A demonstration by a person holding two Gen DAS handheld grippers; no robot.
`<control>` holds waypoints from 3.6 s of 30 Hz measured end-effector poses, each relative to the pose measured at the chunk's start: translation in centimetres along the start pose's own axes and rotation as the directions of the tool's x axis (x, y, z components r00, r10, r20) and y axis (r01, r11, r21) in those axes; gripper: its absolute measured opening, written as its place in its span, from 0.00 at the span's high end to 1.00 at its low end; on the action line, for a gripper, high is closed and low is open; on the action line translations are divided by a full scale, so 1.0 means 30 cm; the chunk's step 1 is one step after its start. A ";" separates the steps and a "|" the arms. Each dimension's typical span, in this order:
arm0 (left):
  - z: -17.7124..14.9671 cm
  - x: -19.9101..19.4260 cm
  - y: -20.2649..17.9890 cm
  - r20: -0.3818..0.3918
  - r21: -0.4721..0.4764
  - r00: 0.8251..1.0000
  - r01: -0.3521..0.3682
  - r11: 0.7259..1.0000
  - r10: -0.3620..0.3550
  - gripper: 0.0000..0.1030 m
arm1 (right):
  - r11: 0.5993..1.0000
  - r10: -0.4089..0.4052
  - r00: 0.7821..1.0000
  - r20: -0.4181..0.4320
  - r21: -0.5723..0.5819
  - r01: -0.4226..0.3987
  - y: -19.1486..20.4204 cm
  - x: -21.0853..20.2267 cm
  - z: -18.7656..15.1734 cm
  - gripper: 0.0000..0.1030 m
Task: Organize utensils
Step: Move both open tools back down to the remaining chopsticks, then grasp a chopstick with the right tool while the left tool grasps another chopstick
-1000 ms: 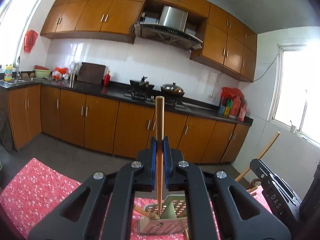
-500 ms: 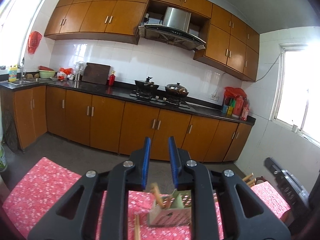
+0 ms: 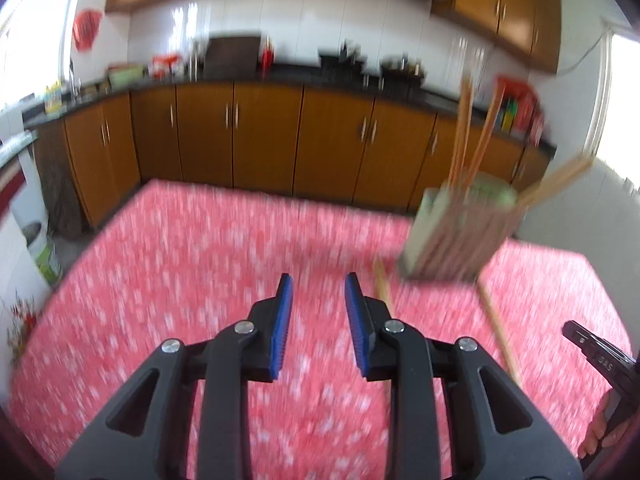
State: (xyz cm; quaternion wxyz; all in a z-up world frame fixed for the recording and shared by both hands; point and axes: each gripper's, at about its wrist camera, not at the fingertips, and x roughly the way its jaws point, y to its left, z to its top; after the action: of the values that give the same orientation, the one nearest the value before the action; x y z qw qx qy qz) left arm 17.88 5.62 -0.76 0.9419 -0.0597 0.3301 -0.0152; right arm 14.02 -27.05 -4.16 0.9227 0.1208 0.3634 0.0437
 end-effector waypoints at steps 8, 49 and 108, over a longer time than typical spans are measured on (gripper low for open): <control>-0.145 0.105 -0.014 -0.146 0.023 0.989 0.032 0.999 -0.029 0.73 | 1.000 0.014 0.990 -0.142 -0.015 -0.017 0.040 0.138 -0.107 0.92; -0.227 0.229 -0.194 -0.284 0.164 0.956 0.122 0.979 -0.072 0.79 | 0.989 -0.145 0.982 -0.124 -0.034 0.141 -0.051 0.181 -0.103 0.92; -0.194 0.269 -0.009 -0.225 0.072 0.974 0.027 0.997 -0.010 0.89 | 0.982 -0.186 0.978 -0.098 -0.043 0.182 -0.105 0.172 -0.097 0.91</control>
State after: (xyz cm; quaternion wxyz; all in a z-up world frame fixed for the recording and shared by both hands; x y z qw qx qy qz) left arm 20.58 4.20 -10.23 0.8999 -0.0254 0.4333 -0.0428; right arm 15.79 -28.66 -10.42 0.9050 0.0685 0.4189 -0.0297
